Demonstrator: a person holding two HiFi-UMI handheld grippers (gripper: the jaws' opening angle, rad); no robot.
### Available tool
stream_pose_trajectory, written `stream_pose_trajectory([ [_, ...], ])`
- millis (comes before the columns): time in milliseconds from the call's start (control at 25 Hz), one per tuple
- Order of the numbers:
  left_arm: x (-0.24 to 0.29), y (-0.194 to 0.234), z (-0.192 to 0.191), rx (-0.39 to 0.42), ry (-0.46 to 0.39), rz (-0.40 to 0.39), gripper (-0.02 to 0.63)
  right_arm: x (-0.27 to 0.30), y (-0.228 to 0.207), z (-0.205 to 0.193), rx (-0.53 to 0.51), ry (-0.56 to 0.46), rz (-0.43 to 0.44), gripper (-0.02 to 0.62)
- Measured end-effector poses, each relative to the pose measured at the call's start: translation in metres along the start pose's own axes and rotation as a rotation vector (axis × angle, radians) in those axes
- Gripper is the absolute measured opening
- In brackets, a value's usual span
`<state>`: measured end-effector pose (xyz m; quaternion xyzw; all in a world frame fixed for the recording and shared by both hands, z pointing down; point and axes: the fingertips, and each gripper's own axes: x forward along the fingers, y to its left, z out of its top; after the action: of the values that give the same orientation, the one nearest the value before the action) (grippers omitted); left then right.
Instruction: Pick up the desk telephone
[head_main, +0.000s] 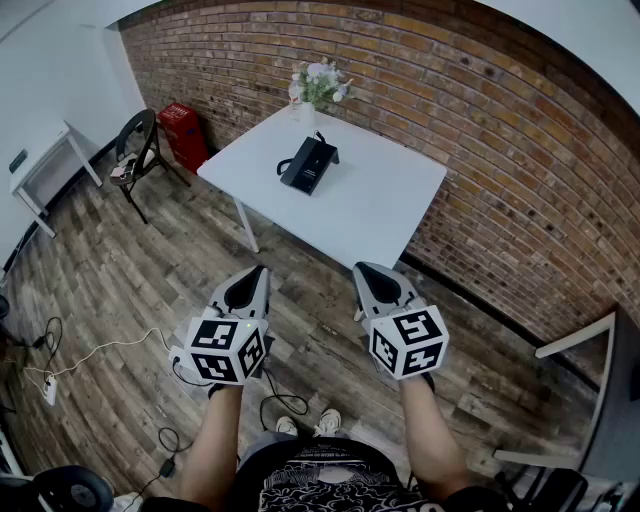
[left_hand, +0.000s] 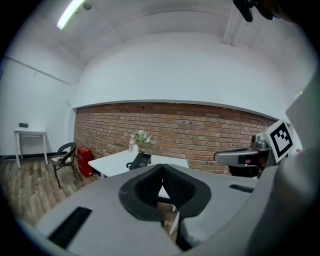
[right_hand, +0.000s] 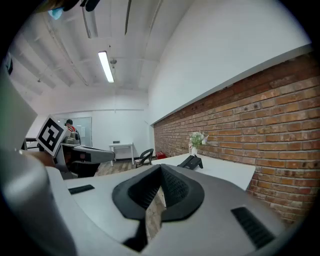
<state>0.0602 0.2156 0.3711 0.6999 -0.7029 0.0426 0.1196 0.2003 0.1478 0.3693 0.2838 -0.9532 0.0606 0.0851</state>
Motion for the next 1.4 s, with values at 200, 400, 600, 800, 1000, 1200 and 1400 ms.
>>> stream_pose_trajectory([
  [200, 0.008, -0.01, -0.003, -0.003, 0.008, 0.003, 0.006, -0.003, -0.011, -0.002, 0.0, -0.001, 0.008, 0.0],
  [400, 0.013, -0.015, -0.002, -0.014, 0.009, 0.004, 0.006, -0.002, -0.019, 0.0, 0.007, -0.004, 0.014, 0.0],
  [600, 0.021, -0.013, 0.005, -0.021, -0.013, 0.001, 0.008, 0.005, -0.022, 0.003, 0.005, -0.012, 0.033, 0.0],
  [800, 0.038, -0.006, 0.006, -0.022, -0.02, -0.006, 0.011, 0.02, -0.034, 0.004, 0.009, -0.015, 0.029, 0.0],
  [1000, 0.065, 0.015, 0.003, -0.053, -0.019, -0.019, 0.054, 0.049, -0.044, 0.0, 0.01, 0.003, 0.024, 0.002],
  [1200, 0.105, 0.048, 0.006, -0.071, -0.012, -0.04, 0.086, 0.097, -0.058, 0.001, 0.016, 0.025, 0.008, 0.025],
  [1400, 0.149, 0.091, 0.02, -0.083, 0.001, -0.082, 0.116, 0.154, -0.066, 0.01, 0.024, 0.042, -0.019, 0.049],
])
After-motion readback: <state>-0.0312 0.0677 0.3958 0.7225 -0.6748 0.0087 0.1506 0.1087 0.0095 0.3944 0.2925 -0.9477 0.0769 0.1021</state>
